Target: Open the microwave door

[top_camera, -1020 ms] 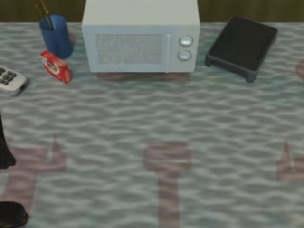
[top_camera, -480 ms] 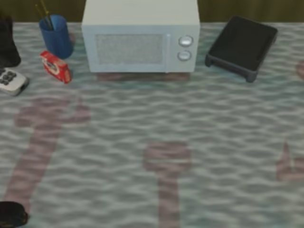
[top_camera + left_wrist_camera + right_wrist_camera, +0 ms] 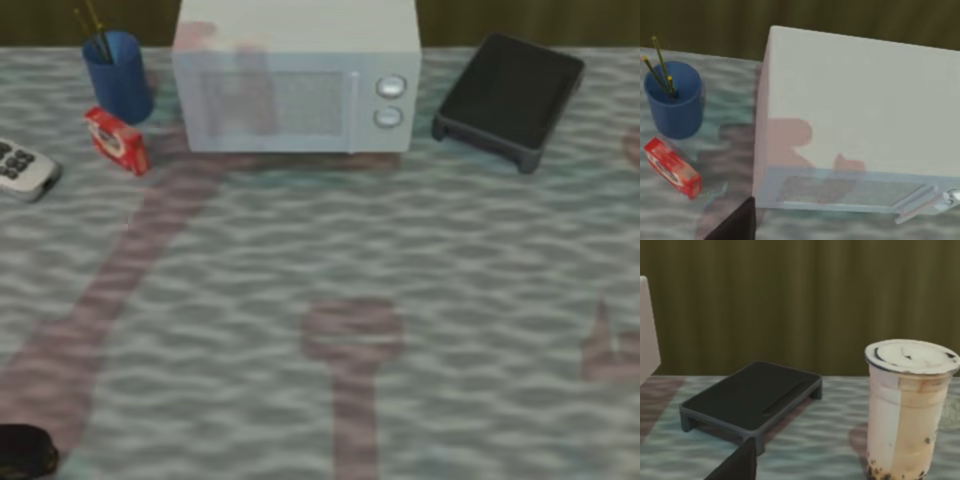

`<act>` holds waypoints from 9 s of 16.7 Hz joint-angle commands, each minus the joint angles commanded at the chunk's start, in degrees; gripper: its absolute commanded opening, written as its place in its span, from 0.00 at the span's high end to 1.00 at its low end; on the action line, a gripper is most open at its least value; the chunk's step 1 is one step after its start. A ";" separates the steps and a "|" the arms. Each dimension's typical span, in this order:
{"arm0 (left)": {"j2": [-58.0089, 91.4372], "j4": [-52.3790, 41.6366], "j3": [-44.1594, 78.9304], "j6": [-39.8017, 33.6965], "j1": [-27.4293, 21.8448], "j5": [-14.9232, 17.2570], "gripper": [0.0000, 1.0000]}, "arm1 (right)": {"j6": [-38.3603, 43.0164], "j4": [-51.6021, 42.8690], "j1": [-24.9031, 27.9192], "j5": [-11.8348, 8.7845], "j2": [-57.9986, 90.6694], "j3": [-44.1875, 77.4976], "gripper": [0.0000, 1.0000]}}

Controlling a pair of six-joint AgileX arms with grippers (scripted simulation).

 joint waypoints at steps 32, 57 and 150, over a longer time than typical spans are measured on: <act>54.35 -13.89 41.51 -9.46 -10.41 -5.97 0.00 | 0.00 0.00 0.00 0.00 0.00 0.00 0.00; 52.60 -13.89 38.98 -9.59 -11.86 -5.58 1.00 | 0.00 0.00 0.00 0.00 0.00 0.00 0.00; 33.75 3.40 5.80 -1.47 -11.68 -2.43 1.00 | 0.00 0.00 0.00 0.00 0.00 0.00 0.00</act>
